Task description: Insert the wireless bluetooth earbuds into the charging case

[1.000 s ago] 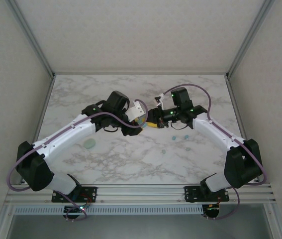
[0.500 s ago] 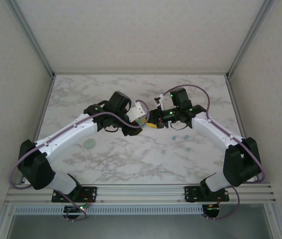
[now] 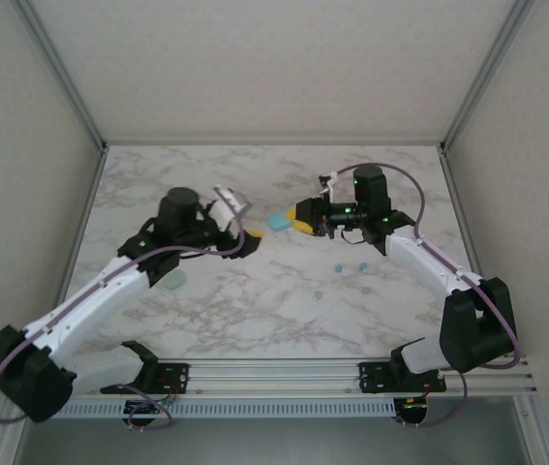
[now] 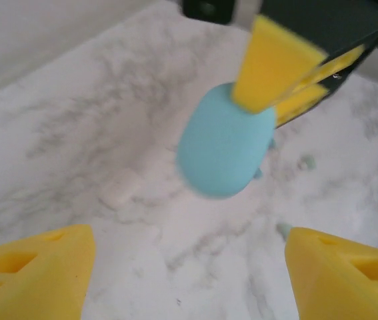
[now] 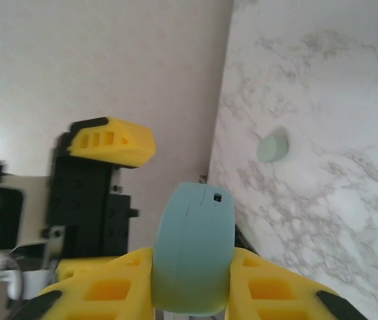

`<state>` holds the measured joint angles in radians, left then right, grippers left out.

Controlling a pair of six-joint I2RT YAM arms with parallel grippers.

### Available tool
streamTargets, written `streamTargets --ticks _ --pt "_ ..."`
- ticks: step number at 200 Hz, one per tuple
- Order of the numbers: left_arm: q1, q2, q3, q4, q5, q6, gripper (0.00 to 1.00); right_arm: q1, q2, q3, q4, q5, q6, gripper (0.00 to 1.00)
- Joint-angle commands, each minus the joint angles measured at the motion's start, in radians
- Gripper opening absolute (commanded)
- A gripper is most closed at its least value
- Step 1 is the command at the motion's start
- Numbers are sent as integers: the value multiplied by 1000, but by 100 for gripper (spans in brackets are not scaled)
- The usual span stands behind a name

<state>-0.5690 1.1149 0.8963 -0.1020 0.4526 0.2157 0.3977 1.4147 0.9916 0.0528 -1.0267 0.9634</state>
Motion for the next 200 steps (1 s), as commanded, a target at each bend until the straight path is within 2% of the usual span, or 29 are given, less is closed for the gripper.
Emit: streamTargets --ticks 1,20,35,56,74,118,200 --pt "53 -42 -95 375 97 -134 73 -6 -37 -21 261 -71 205 24" --pt "69 -11 -75 378 164 -159 72 -6 -36 -21 384 -68 325 24" --pt "69 14 -75 442 206 -185 72 -6 -30 -18 479 -58 424 24" --pt "69 44 -69 528 233 -213 72 -7 -19 -12 577 -41 552 24" --pt "67 71 -42 538 257 -195 72 -5 -12 -6 638 -35 644 24" --pt "57 121 -22 602 281 -121 67 0 -5 16 615 -46 677 25" --pt "42 181 60 610 368 -134 65 26 38 28 702 -59 744 25"
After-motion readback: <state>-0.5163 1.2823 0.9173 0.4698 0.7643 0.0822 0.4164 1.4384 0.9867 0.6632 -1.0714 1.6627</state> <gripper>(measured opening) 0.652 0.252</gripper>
